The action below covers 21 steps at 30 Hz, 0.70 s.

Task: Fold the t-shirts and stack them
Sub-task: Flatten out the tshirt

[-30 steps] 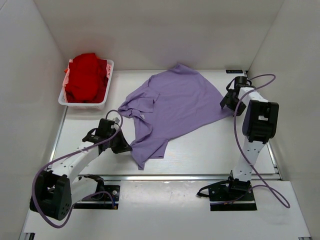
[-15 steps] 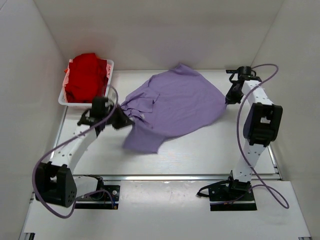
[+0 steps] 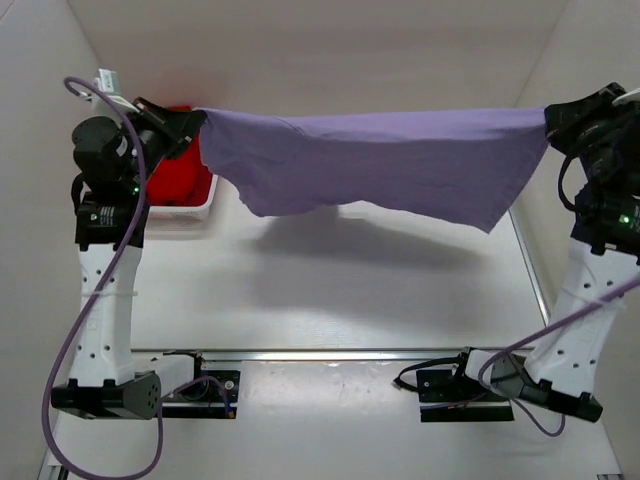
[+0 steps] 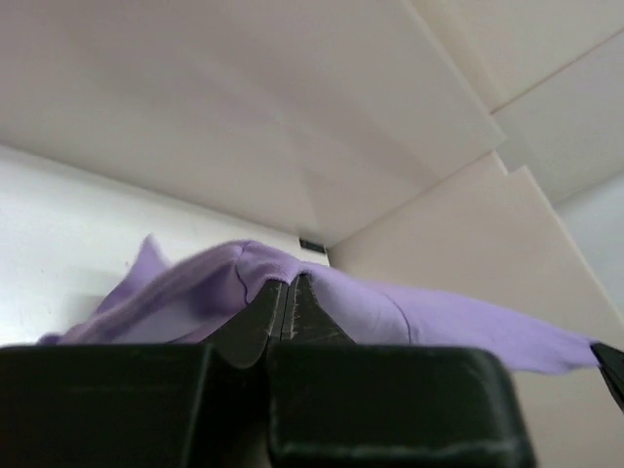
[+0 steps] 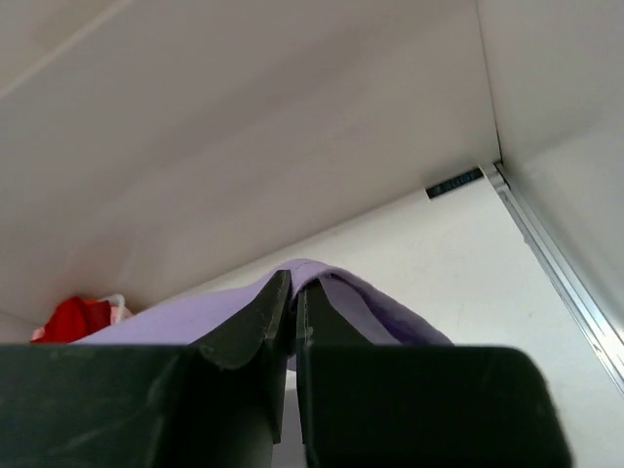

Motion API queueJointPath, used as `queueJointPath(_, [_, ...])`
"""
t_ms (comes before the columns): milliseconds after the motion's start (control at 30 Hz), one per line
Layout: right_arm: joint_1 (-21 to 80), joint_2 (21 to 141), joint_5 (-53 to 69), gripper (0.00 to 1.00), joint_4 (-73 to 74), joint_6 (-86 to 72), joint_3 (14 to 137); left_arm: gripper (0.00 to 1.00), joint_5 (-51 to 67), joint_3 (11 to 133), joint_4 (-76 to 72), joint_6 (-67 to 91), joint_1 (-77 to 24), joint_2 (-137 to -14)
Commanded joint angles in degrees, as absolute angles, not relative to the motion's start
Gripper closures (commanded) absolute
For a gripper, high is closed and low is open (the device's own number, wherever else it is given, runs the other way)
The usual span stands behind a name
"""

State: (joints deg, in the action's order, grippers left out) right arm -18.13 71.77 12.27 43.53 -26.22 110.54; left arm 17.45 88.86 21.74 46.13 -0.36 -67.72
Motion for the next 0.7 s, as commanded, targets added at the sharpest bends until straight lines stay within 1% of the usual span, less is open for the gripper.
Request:
queueJointPath(0, [-17.50,71.02,12.75,1.00,45.70,-26.29,113.90,1.00,10.91,94.56,24.25,46.15,-0.70,-64.34])
queueJointPath(67, [-16.18,70.83,10.99,1.00,46.05,-26.10,116.45,1.00,10.37,97.72,25.05,45.44,-1.75,-65.39])
queueJointPath(167, [-16.61,72.67,13.61,1.00,45.53,-26.28,118.12,1.00,10.72,101.86,26.28,45.53,-1.93,-68.11])
queueJointPath(300, [-17.58,76.89,19.50,1.00,42.82,-27.94,116.20,1.00,13.09,98.80,23.39,46.93,-0.71,-70.92])
queueJointPath(433, [-16.17,81.90,19.95,1.00,40.87,-27.69,116.28,1.00,16.43,95.19,18.29,48.69,0.00,-74.96])
queueJointPath(533, [-15.56,88.66,21.18,1.00,40.08,-27.86,118.82,1.00,18.80,98.52,17.76,47.99,-0.09,-82.94])
queueJointPath(633, [-13.45,94.11,20.13,1.00,39.99,-27.69,122.77,1.00,22.22,105.62,18.11,47.99,0.00,-90.76])
queueJointPath(667, [-12.93,94.91,19.95,1.00,40.16,-27.51,123.91,1.00,23.11,110.17,19.24,47.81,0.00,-92.27])
